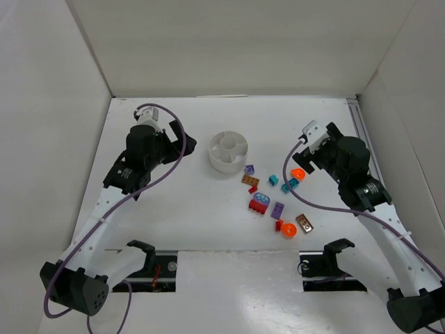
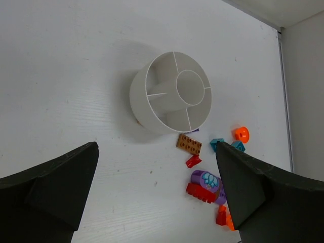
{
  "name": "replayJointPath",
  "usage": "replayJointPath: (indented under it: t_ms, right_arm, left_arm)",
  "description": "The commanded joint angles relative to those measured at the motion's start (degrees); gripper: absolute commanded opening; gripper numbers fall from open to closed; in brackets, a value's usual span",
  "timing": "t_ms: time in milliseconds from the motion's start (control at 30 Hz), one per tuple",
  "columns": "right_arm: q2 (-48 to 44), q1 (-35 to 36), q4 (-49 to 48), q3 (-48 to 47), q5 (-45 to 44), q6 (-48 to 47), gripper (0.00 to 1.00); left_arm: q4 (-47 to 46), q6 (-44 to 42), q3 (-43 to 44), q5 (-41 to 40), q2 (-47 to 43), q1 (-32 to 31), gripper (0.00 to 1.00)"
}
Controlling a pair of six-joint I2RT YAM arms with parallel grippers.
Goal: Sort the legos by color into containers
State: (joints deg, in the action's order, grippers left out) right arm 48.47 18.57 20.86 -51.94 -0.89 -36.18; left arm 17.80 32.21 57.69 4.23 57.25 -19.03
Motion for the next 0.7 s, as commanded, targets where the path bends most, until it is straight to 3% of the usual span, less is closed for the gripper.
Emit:
replayJointPath:
  t_ms: [0,67,200,300,467,667]
  right_arm:
    - [-2.58,0.68,-4.51,0.78,-0.52,2.25,1.00]
    - [-3.28,0.68,-5.91,3.06,-2.54,6.89,1.00]
    - [-1.19,-1.25,-3.56,4.48,-2.02,6.92,1.00]
    - [0.84,-1.25,-2.76,4.48,2.19,9.19,1.00]
    - [5.32,-1.25,-3.28,10.36,1.15,24.82,1.00]
    - [6.37,2.17,-9.25,17.65,-7.80,46.87,0.98]
  left_arm:
    - [-0.66,0.05,-2.23,1.22,-1.09,-0.49,1.00]
    - [-0.66,0.66,-3.19,1.22,-1.70,-0.49,1.00]
    - [-0.66,0.66,-4.34,1.84,-1.71,-2.41,1.00]
    - [-0.66,1.19,-5.39,0.44,-0.48,-5.40,1.00]
    - [-0.66,1.90,-6.97,-1.50,0.67,-8.04,1.00]
    - [-1.89,3.03,-8.82,-1.50,0.14,-9.80,1.00]
